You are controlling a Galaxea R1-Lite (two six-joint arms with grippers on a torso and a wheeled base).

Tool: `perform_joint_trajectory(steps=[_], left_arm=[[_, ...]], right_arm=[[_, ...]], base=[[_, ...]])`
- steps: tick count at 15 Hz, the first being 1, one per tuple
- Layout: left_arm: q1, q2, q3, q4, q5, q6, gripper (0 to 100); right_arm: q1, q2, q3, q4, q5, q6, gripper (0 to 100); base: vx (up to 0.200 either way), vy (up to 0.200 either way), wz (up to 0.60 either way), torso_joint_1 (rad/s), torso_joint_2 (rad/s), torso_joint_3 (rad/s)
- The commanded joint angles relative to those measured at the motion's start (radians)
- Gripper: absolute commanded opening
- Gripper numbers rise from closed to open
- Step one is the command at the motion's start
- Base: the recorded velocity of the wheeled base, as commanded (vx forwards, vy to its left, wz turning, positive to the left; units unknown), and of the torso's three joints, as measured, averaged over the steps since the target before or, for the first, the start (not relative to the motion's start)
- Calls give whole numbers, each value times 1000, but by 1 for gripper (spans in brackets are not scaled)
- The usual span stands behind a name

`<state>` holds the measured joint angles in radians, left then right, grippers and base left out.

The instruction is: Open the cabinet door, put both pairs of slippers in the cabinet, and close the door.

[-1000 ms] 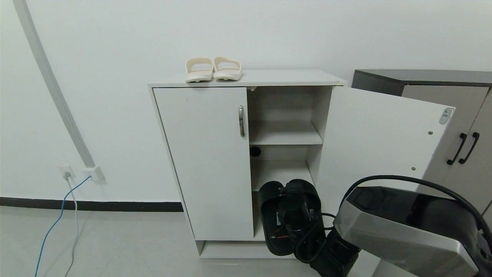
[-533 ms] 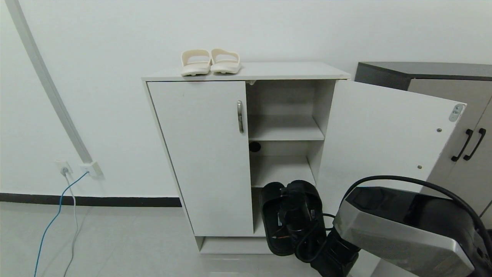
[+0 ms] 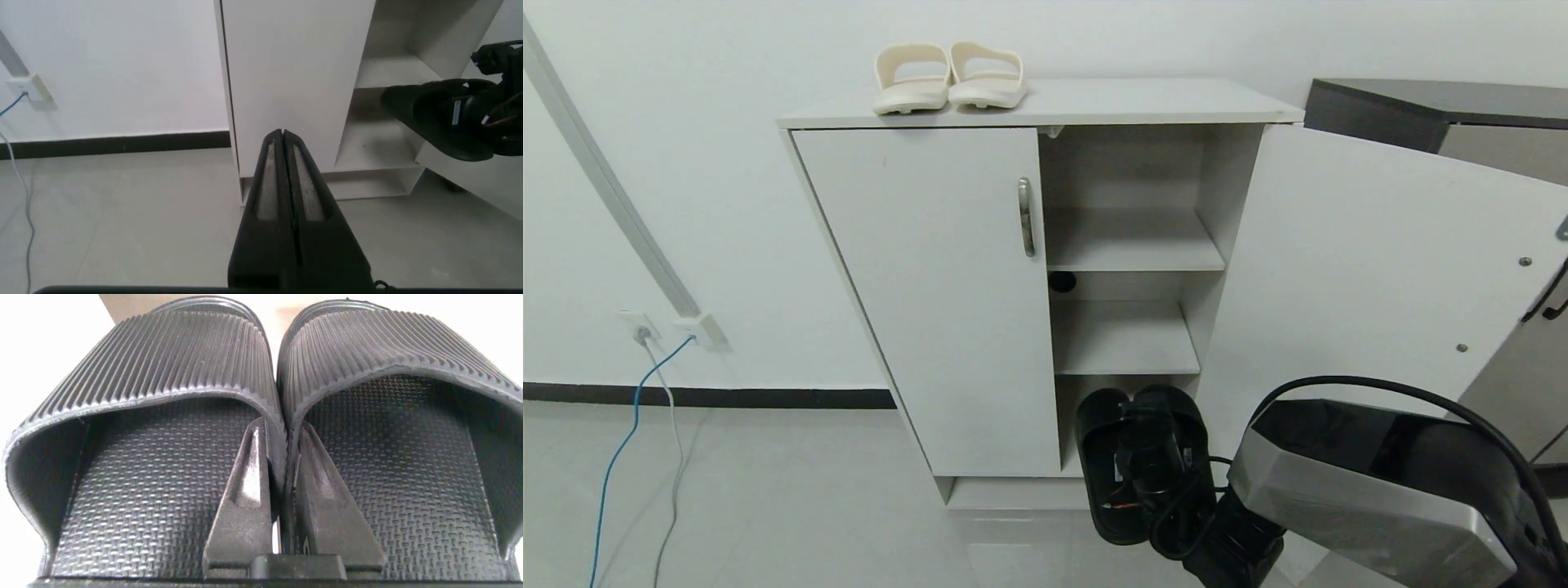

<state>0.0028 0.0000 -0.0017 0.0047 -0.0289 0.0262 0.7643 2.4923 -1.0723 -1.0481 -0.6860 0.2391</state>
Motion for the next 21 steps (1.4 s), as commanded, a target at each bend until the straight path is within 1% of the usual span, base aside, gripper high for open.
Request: perform_joint_trajectory(steps=[1,5,7,9,10,19,21], left_arm=[[0,0,0,0,0,0,0],[0,2,0,0,0,0,0],[0,0,0,0,0,-2,0],[0,2,0,0,0,0,0],[0,2,0,0,0,0,0],[0,2,0,0,0,0,0],[0,2,0,0,0,0,0]], right_arm=[[0,3,3,-3,-6,0,0],[1,3,18,-73,-15,-18,0],[0,28,32,-201,-26,-110,0],[0,76,37,-356,-29,-205,0],[-2,88,38,-397,-30,-227,0],[-19,65,40,-411,-30,-235,0],[-19,59,40,-412,-30,-235,0]], base=[[0,0,0,2,7,-207],[0,0,0,4,2,-188],[0,0,0,0,2,-75],[0,0,0,0,0,0],[0,0,0,0,0,0],[0,0,0,0,0,0],[200,0,0,5,2,2]])
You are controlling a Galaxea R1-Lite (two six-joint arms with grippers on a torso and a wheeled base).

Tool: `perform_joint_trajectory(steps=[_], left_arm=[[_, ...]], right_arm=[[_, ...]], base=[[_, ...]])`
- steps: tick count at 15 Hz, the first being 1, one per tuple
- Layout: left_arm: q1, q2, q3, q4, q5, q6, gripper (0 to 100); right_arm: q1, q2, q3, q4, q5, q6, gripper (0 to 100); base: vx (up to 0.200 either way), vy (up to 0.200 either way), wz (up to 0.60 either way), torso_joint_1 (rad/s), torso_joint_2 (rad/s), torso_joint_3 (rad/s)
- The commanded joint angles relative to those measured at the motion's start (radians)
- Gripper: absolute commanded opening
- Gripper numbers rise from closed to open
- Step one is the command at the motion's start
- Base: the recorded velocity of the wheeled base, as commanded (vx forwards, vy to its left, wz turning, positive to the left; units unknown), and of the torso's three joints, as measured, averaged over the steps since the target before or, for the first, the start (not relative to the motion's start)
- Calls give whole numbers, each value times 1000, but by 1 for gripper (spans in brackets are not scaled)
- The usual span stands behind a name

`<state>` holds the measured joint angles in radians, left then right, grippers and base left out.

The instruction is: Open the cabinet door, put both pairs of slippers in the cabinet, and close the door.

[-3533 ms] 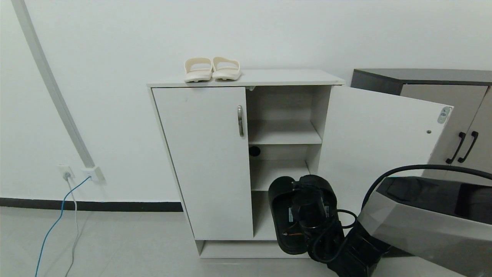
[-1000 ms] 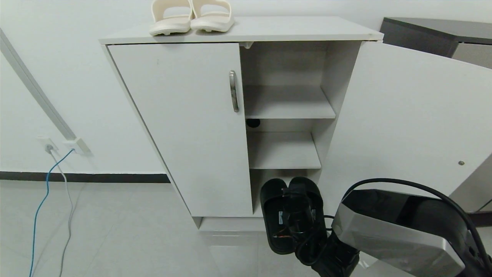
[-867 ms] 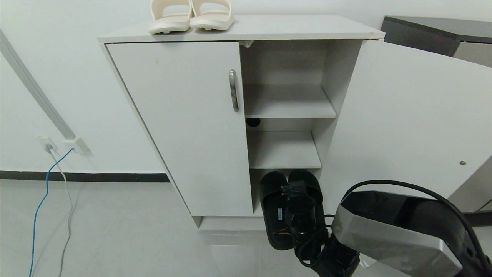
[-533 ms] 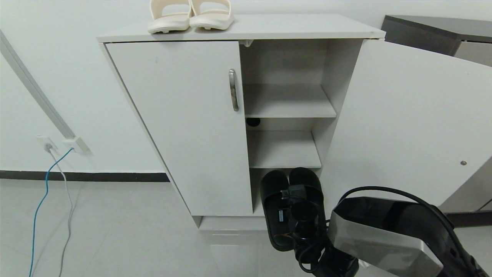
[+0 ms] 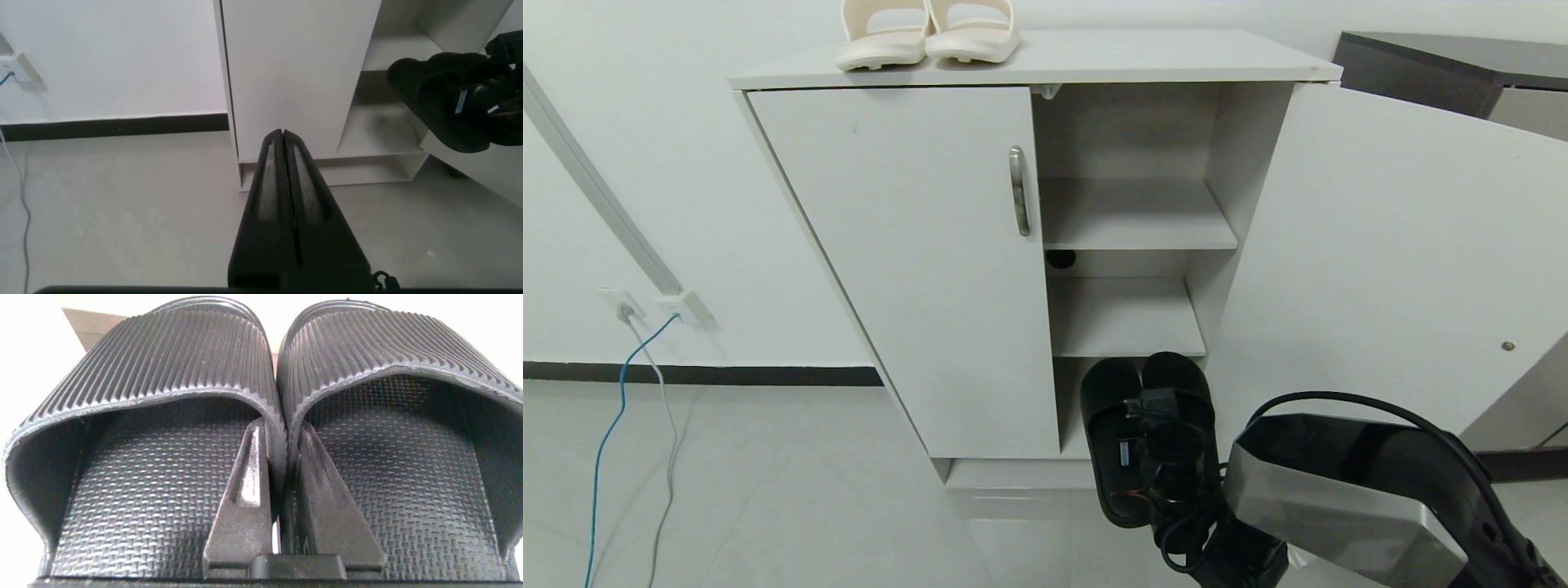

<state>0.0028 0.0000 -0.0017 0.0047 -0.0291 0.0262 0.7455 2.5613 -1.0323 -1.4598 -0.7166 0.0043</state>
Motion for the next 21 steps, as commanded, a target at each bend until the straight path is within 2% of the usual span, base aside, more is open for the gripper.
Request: perform_joint_trajectory(steps=[1,7,16,21], left_arm=[[0,2,0,0,0,0,0],[0,2,0,0,0,0,0],[0,2,0,0,0,0,0],[0,2,0,0,0,1,0]], right_arm=[[-2,-13,0,-1,0,0,0],[-6,-19,0,-1,0,0,0],[-14,-18,-49,13,11,0,0],[-60,4,-173,173,48,14,0]], base=[[200,0,0,-2,-2,2],[200,0,0,0,2,5],[0,0,0,0,0,0],[0,0,0,0,0,0]])
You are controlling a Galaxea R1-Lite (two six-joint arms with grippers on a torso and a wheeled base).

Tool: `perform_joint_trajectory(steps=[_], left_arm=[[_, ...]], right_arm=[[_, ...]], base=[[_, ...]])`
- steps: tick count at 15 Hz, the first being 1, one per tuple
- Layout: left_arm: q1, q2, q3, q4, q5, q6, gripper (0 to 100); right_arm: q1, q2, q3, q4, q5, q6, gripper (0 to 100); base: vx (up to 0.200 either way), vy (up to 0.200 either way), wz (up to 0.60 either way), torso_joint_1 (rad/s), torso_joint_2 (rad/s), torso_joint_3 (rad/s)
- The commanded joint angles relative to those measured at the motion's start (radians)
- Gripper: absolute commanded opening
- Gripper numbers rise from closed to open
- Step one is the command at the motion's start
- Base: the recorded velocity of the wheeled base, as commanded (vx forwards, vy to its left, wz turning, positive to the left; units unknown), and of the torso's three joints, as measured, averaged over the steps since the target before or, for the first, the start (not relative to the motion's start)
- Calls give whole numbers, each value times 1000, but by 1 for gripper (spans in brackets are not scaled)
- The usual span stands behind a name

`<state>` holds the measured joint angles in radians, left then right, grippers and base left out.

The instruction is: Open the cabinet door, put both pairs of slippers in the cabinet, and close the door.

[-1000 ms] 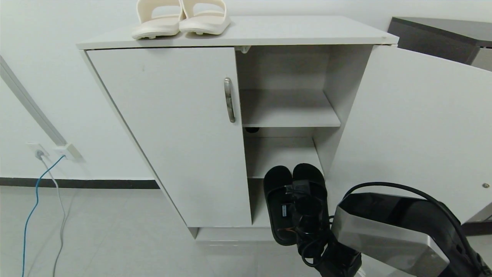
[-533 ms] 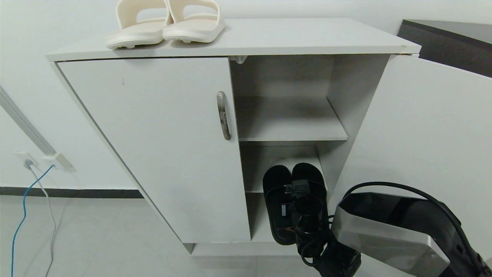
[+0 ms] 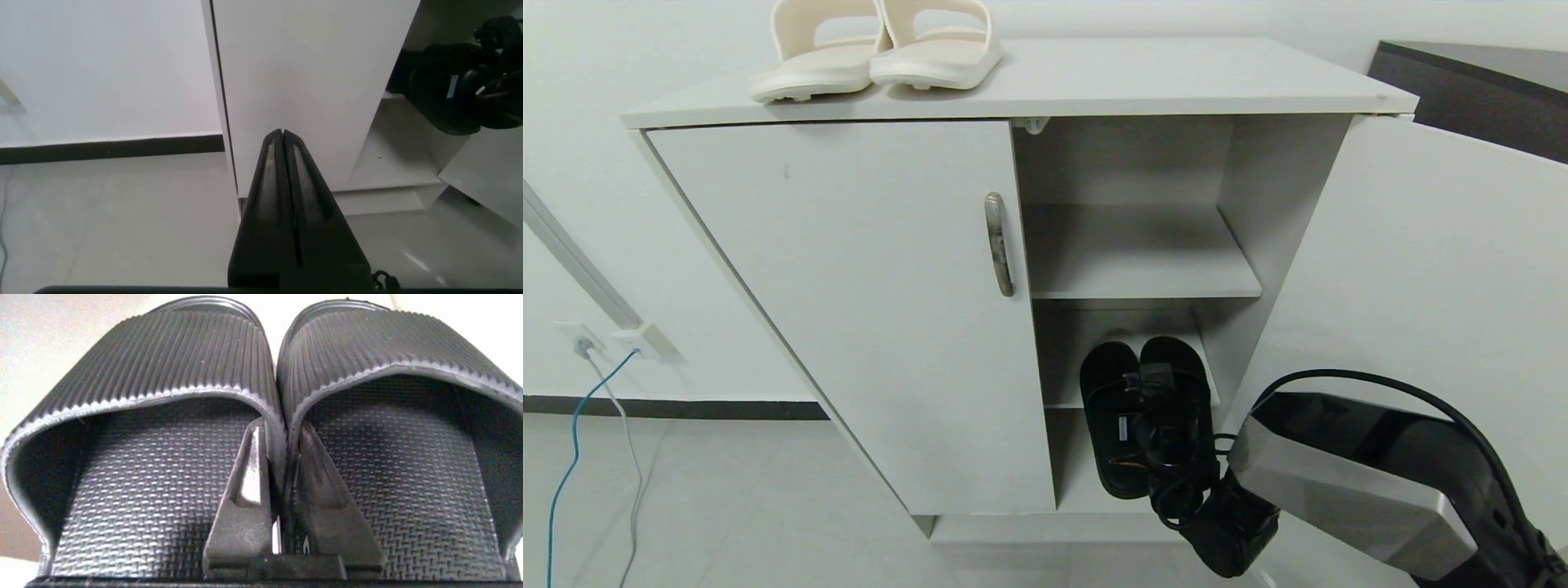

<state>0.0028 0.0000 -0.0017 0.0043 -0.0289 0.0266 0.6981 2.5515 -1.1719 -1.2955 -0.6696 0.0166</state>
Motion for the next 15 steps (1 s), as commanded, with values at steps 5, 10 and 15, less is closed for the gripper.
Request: perform_joint_trajectory(steps=[5,10,15], left_arm=[[0,2,0,0,0,1,0],[0,0,0,0,0,1,0],[0,2,0,0,-2,1,0]], right_arm=[[-52,55,-244,185,15,13,0],[-84,119,-502,398,13,63,0],[-106,197,-687,493,13,86,0]], base=[[0,0,0,0,0,0],[0,0,0,0,0,0],[0,0,0,0,0,0]])
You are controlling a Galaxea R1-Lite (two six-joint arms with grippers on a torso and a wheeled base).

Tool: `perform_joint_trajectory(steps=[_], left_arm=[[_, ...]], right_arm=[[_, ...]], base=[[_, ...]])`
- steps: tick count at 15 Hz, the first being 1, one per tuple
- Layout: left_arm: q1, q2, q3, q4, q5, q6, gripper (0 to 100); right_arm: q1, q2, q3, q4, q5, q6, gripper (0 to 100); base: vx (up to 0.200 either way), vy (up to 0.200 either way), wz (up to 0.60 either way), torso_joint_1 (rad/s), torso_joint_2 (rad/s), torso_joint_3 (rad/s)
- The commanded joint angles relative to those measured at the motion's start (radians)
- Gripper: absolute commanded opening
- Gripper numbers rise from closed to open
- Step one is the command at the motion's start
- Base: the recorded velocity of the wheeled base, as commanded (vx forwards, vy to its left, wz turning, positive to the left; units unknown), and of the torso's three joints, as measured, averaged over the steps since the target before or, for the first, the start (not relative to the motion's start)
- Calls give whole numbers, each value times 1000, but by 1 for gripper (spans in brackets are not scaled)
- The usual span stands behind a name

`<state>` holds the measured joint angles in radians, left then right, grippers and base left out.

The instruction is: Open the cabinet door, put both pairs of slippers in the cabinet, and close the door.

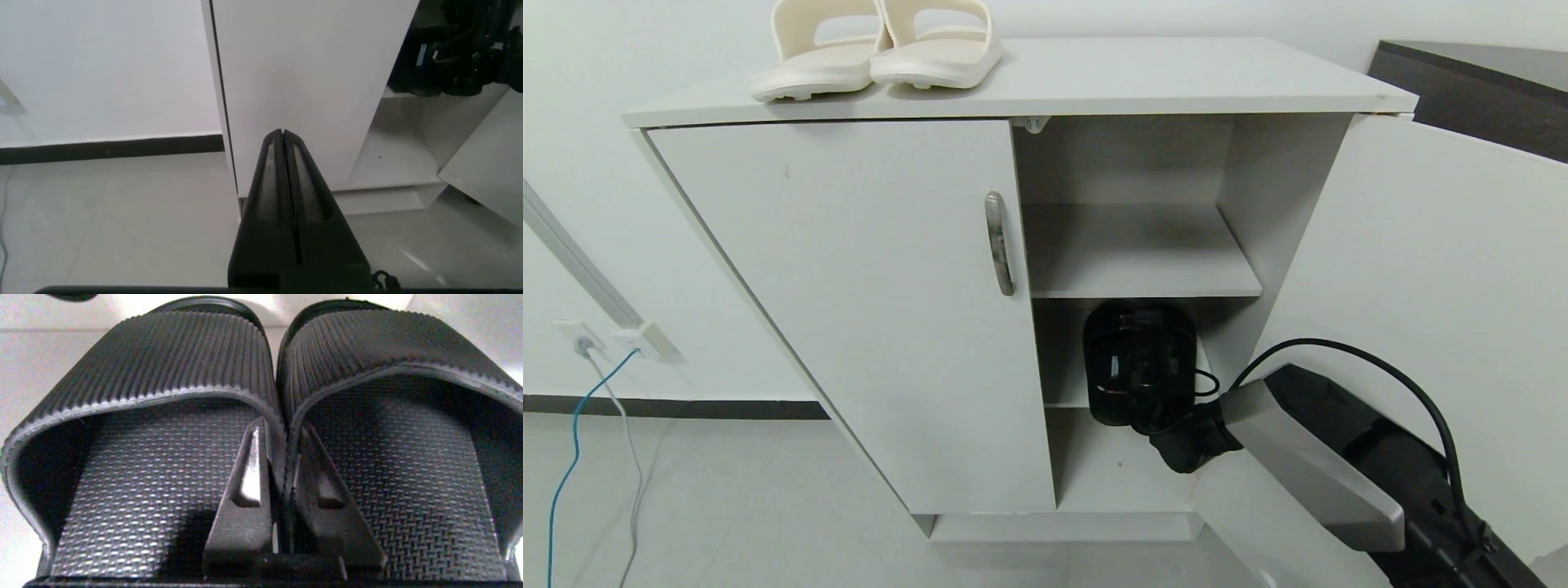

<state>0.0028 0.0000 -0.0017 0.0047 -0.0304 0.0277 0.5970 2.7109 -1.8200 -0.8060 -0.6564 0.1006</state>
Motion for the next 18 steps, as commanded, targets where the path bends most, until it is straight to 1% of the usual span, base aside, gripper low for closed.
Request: perform_joint_trajectory(steps=[1,2,3,4,11,12,16,18], left_arm=[[0,2,0,0,0,0,0],[0,0,0,0,1,0,0],[0,0,0,0,0,0,0],[0,0,0,0,1,0,0],[0,0,0,0,1,0,0],[0,0,0,0,1,0,0],[0,0,0,0,1,0,0],[0,0,0,0,1,0,0]], right_arm=[[-11,55,-97,50,0,4,0],[-13,61,-116,62,0,5,0],[-14,81,-167,85,0,5,0],[-17,84,-180,103,0,5,0],[-28,95,-180,111,1,4,0],[-26,95,-180,111,1,4,100],[-25,92,-176,110,-2,4,100],[-20,76,-140,100,-8,1,100]], base=[[0,0,0,0,0,0],[0,0,0,0,0,0],[0,0,0,0,0,0],[0,0,0,0,0,0],[0,0,0,0,0,0],[0,0,0,0,0,0],[0,0,0,0,0,0],[0,0,0,0,0,0]])
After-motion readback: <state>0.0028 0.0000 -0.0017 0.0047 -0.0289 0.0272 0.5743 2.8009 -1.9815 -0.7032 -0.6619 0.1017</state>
